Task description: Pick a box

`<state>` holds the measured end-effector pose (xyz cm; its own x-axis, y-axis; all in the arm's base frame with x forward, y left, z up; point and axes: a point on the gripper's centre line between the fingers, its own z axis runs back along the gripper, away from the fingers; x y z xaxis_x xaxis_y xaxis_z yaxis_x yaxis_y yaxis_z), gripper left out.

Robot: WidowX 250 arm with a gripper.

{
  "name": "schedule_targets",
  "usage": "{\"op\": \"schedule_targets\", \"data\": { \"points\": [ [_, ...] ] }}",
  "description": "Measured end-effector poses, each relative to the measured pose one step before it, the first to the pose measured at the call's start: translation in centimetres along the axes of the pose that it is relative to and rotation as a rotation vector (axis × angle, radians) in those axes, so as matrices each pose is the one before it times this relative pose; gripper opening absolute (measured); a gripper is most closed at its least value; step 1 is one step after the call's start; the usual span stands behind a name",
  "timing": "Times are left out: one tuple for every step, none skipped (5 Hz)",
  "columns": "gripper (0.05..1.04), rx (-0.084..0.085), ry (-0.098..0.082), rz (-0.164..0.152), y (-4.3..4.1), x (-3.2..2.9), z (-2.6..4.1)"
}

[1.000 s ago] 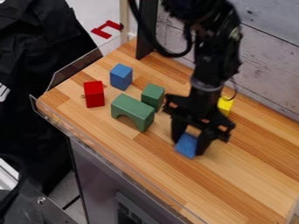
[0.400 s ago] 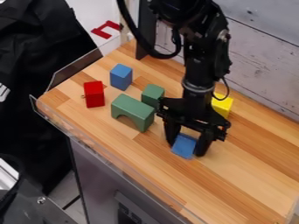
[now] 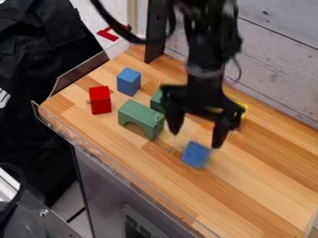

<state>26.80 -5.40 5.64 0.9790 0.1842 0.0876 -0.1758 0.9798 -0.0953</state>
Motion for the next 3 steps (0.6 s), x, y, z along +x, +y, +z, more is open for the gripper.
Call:
{"op": "schedule_targets", "data": {
  "points": [
    [0.999,0.0221,-0.0451,-0.0501,-1.069,0.274,2.494],
    [0.999,0.0179,0.0085,-0.0314,-0.357,0.096,0.875],
    [0.999,0.0216,0.0266,-0.0274,0.055,-0.071,-0.909]
  ]
}}
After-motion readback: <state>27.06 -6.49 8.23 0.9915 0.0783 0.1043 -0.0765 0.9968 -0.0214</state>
